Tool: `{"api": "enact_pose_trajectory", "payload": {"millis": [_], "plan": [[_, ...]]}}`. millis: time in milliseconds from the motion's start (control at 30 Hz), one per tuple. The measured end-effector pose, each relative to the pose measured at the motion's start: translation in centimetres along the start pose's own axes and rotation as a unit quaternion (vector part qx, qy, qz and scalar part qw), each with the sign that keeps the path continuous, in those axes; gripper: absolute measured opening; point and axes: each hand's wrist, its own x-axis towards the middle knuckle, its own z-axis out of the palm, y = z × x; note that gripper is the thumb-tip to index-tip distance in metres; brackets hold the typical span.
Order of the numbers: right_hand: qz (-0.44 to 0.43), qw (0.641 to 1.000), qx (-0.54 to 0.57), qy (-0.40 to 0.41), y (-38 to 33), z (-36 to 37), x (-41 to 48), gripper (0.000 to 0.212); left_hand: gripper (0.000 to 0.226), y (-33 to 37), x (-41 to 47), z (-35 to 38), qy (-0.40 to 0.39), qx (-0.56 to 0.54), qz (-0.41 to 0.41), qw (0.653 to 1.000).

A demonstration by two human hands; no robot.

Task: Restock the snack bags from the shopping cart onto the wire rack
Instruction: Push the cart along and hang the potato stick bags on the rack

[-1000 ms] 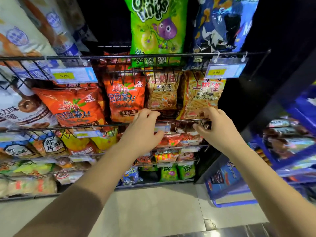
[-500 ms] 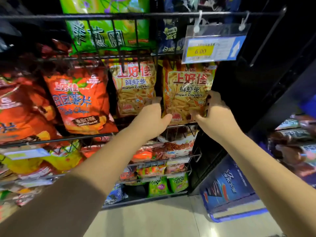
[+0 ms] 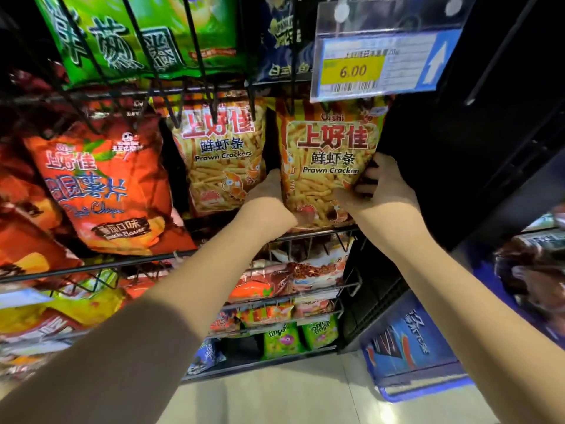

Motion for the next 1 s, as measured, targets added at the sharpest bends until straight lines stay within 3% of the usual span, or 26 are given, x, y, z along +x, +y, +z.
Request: {"api": "enact_pose_trajectory", "payload": {"millis": [233, 600, 767, 900, 1000], "plan": [[-0.013, 0.997, 0.065, 0.026, -0.1, -0.2, -0.2, 0.075, 0.094, -0.3, 0.8, 0.6, 0.081, -0.024, 0.009, 0.996], [-0.032, 0.996, 0.078, -0.027, -0.4, 1.1, 0.6, 0.077, 0.082, -1.9, 0.2, 1.3, 0.165, -0.063, 0.007, 0.984], [-0.018, 0.998, 0.059, -0.005, -0.3, 0.5, 0.6, 0.076, 0.082, -1.6, 0.9, 1.5, 0.144, -0.016, 0.033, 0.989], [-0.016, 0.999, 0.030, 0.010, 0.0, 1.1, 0.3, 0.074, 0.096, -1.3, 1.4, 1.6, 0.100, -0.005, 0.034, 0.994], [-0.022, 0.998, -0.054, 0.007, 0.0, 1.5, 0.5, 0.067, 0.098, -1.3, 1.6, 1.7, 0.089, -0.019, 0.040, 0.995]]}}
